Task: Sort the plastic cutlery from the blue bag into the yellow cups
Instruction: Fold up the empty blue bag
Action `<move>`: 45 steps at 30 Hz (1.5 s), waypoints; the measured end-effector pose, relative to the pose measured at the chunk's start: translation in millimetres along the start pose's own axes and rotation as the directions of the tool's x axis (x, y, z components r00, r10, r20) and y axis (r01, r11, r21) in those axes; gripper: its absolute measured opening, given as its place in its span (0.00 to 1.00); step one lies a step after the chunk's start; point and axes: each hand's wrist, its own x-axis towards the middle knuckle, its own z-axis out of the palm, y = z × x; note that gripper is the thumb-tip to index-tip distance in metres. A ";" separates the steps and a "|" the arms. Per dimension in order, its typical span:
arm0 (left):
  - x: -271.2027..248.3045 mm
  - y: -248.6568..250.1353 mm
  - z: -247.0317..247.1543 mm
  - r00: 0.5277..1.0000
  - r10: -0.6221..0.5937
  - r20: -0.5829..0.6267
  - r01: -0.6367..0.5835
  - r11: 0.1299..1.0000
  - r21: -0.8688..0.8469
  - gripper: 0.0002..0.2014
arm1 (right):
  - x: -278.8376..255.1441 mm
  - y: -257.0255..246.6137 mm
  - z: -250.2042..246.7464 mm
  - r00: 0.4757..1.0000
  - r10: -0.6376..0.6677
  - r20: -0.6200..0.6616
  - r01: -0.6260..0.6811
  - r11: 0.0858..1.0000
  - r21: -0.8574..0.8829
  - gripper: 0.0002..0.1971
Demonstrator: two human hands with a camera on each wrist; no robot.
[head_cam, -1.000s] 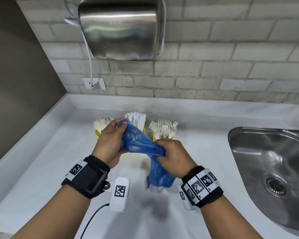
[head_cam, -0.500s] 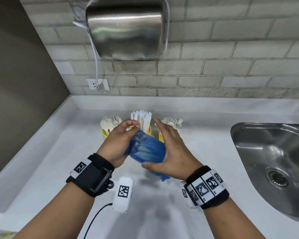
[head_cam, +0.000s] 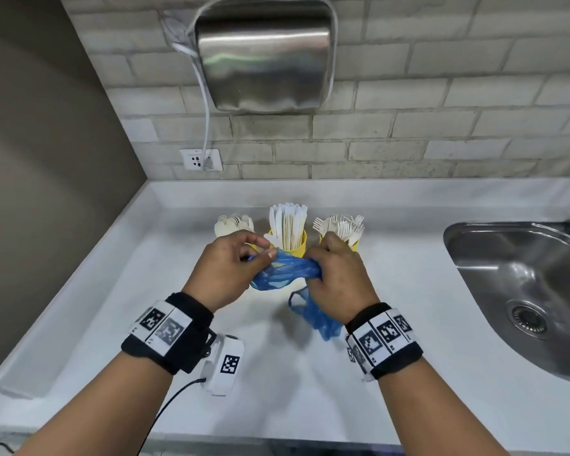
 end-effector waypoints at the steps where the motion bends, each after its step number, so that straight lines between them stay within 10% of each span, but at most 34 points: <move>1: -3.6 -0.6 -0.6 1.000 -0.003 0.028 0.004 1.000 -0.028 0.04 | -3.6 -5.6 0.4 1.000 -0.020 0.002 0.020 0.999 -0.029 0.21; 5: -16.9 4.9 -0.3 0.993 0.035 0.113 -0.003 0.963 -0.271 0.05 | -11.1 -37.0 4.7 0.973 -0.055 0.224 0.028 0.992 0.122 0.45; 8: -18.3 6.2 -7.2 0.993 0.071 0.097 -0.050 0.977 -0.205 0.07 | -5.8 -37.9 15.5 0.977 0.005 0.213 -0.051 0.976 0.211 0.32; 13: -23.2 0.9 -37.5 0.955 -0.001 0.297 -0.028 0.995 0.096 0.07 | -0.5 -39.5 9.5 0.987 -0.014 0.161 0.033 0.992 -0.119 0.17; 16: -29.1 -2.2 -41.5 0.926 -0.038 0.374 -0.131 0.900 0.415 0.16 | 0.8 -49.9 7.3 0.996 -0.053 0.075 0.039 0.983 0.178 0.16; 19: -35.7 1.1 -39.7 0.901 -0.094 0.424 -0.139 0.863 0.486 0.15 | 1.9 -59.3 5.4 0.966 0.032 0.258 -0.149 0.881 0.449 0.08; 23: -40.1 -1.4 -42.6 0.917 -0.187 0.352 0.172 0.982 0.075 0.14 | -1.5 -55.6 5.2 0.954 -0.112 0.277 0.072 0.986 0.148 0.10; 26: -43.1 1.5 -44.9 0.925 -0.234 0.299 0.345 0.847 -0.404 0.09 | 2.4 -48.1 5.3 0.962 -0.199 0.189 0.204 0.979 -0.005 0.09; 32: -50.6 10.9 -56.3 0.982 -0.051 0.182 0.163 0.712 -0.683 0.11 | 5.8 -28.7 7.2 0.997 -0.075 0.021 0.078 0.981 -0.180 0.17; 45: -50.7 27.5 -55.2 0.967 0.192 0.166 -0.013 0.690 -0.724 0.14 | -0.4 -17.3 25.3 0.992 0.125 -0.014 -0.118 0.964 0.237 0.10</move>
